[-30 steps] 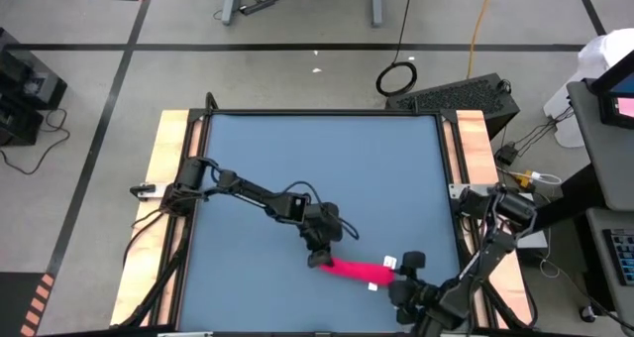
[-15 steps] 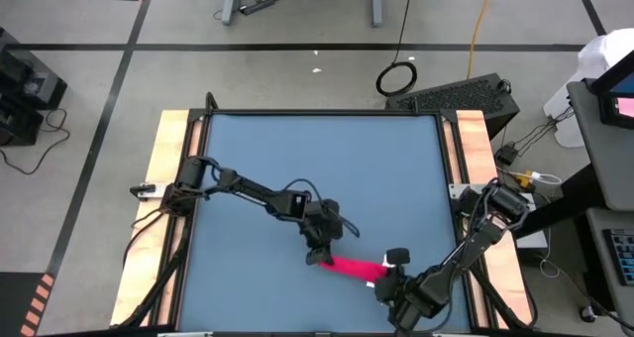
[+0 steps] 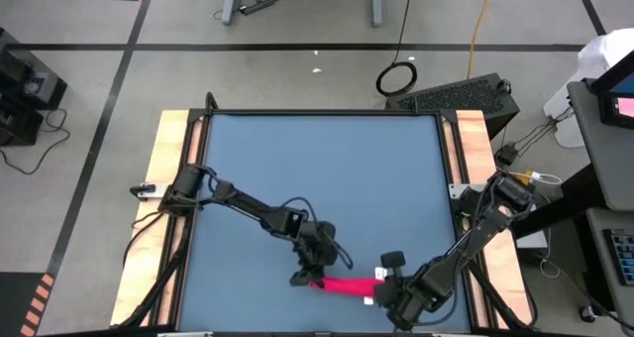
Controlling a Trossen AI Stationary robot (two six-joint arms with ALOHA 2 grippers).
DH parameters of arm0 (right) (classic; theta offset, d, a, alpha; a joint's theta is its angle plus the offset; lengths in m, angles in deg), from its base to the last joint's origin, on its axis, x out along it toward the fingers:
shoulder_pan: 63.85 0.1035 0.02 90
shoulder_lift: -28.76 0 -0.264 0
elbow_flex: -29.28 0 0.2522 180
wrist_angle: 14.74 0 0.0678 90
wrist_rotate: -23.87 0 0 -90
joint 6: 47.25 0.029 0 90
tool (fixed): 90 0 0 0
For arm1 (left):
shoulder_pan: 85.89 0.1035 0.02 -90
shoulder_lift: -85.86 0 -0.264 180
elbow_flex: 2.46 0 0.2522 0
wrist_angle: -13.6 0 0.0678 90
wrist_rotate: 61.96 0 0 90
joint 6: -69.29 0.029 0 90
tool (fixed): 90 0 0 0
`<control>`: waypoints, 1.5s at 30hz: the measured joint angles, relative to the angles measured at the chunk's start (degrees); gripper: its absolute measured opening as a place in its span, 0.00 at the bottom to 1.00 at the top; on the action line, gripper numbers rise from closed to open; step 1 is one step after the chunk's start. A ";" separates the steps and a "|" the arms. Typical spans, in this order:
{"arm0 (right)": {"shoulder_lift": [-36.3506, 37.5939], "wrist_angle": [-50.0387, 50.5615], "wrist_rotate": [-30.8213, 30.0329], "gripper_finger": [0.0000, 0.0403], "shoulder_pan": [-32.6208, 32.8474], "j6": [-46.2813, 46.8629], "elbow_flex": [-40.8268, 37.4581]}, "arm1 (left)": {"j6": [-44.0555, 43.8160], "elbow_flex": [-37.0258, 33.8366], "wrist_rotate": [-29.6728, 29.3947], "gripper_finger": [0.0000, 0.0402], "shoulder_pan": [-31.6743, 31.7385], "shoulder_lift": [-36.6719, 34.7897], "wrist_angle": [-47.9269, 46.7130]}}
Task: Roll towel
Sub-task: Roll the red towel
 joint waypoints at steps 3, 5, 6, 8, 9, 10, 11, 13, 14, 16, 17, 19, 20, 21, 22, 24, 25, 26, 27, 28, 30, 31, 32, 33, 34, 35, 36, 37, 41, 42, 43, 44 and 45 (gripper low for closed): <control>0.00 -0.02 3.77 0.01 -1.21 -3.52 0.00 | 0.06 0.00 -0.51 0.07 0.43 0.00 -0.41; -0.01 0.10 4.03 0.01 -1.84 -5.34 0.00 | 0.21 0.00 -1.69 0.07 0.77 0.00 -1.31; 0.00 0.22 4.00 0.01 -2.10 -5.99 -0.10 | 0.23 0.00 -2.54 0.07 0.90 0.02 -1.64; 0.00 0.14 4.07 0.01 -2.73 -6.42 -1.04 | 0.23 -0.02 -3.75 0.07 1.15 0.02 -2.23; 0.00 0.08 4.04 0.01 -2.94 -6.43 -1.73 | 0.23 -0.02 -4.57 0.07 1.32 0.02 -2.62; 0.00 -0.03 4.02 0.01 -3.14 -6.44 -2.46 | 0.22 -0.02 -5.84 0.07 1.44 0.02 -2.93; -0.02 -0.02 4.05 0.01 -3.31 -6.43 -2.97 | 0.21 -0.02 -7.52 0.07 1.53 0.02 -3.20; 0.12 -0.72 4.53 0.00 -3.37 -6.44 -3.71 | -0.16 -0.02 -10.41 0.07 1.68 0.02 -3.74; 0.31 -1.60 5.14 0.00 -3.52 -6.46 -4.13 | -0.90 -0.02 -11.47 0.07 1.68 0.02 -3.78; 1.03 -2.61 5.60 0.00 -3.60 -6.46 -4.65 | -2.29 -0.02 -12.56 0.07 1.68 0.02 -3.85; 1.40 -2.78 5.63 0.00 -3.61 -6.45 -4.66 | -2.85 -0.02 -13.23 0.07 1.64 0.02 -3.89; 2.25 -2.69 5.68 0.00 -3.61 -6.44 -4.66 | -3.14 -0.02 -14.79 0.09 1.28 0.02 -3.94; 2.72 -2.55 5.66 0.00 -3.61 -6.42 -4.66 | -3.24 -0.02 -15.59 0.10 1.04 0.02 -3.98; 3.21 -2.35 5.55 0.00 -3.61 -6.40 -4.66 | -3.33 -0.02 -16.31 0.13 0.87 0.02 -4.01; 3.73 -2.05 5.47 0.00 -3.61 -6.40 -4.66 | -3.66 -0.02 -16.77 0.15 0.68 0.02 -4.02; 4.53 -1.43 5.30 0.00 -3.64 -6.12 -4.66 | -5.41 -0.02 -16.83 0.22 0.40 0.02 -4.02; 4.87 -1.07 5.03 0.00 -3.80 -5.66 -4.66 | -6.09 -0.02 -16.82 0.26 0.12 0.02 -3.99; 5.09 -0.75 4.74 0.00 -4.00 -5.04 -4.66 | -6.08 -0.02 -16.91 0.30 0.01 0.02 -3.98; 5.28 -0.39 4.64 0.00 -4.18 -4.46 -4.66 | -6.02 -0.02 -17.43 0.33 -0.16 0.02 -3.96; 5.31 -0.16 4.66 0.00 -4.41 -4.16 -4.66 | -6.02 0.00 -17.87 0.37 -0.22 0.02 -3.96; 5.28 -0.09 5.30 0.00 -4.90 -4.01 -4.66 | -6.08 0.00 -17.94 0.43 -0.23 0.00 -3.92; 5.19 -0.11 5.30 0.00 -5.14 -3.96 -4.66 | -6.13 0.00 -17.89 0.46 -0.24 -0.02 -3.89; 5.03 -0.11 5.43 0.00 -5.29 -3.75 -4.66 | -6.16 0.02 -17.91 0.48 -0.24 -0.23 -3.96; 4.82 -0.13 5.51 0.00 -5.48 -3.64 -4.66 | -6.10 0.02 -18.20 0.50 -0.26 -0.53 -4.17; 4.74 -0.32 5.51 0.00 -5.56 -3.64 -4.89 | -5.99 0.03 -18.96 0.52 -0.32 -0.70 -4.20; 4.74 -0.49 5.59 0.00 -5.73 -3.62 -5.28 | -5.74 0.19 -19.74 0.53 -0.34 -0.72 -4.14; 4.76 -0.39 5.62 0.00 -5.94 -3.62 -5.63 | -5.51 0.33 -20.38 0.54 -0.35 -0.92 -4.15; 4.77 -0.38 5.56 0.00 -6.16 -3.58 -6.07 | -4.80 0.33 -20.95 0.55 -0.33 -1.40 -4.74; 4.98 -0.59 7.16 0.00 -7.12 -2.32 -7.93 | -3.58 0.44 -24.23 0.55 -0.43 -3.97 -4.90; 5.01 -0.95 7.73 0.00 -7.36 -2.12 -8.46 | -3.08 0.44 -25.51 0.55 -0.64 -4.49 -4.73; 5.03 -1.84 8.48 0.00 -7.50 -2.09 -9.03 | -2.41 0.44 -26.94 0.55 -0.91 -4.73 -4.24; 5.03 -2.53 9.01 0.00 -7.70 -2.10 -9.44 | -1.45 0.44 -27.89 0.55 -1.24 -5.02 -3.90; 5.04 -3.06 9.52 0.00 -7.84 -2.17 -9.67 | -0.45 0.44 -28.40 0.55 -1.66 -5.19 -3.85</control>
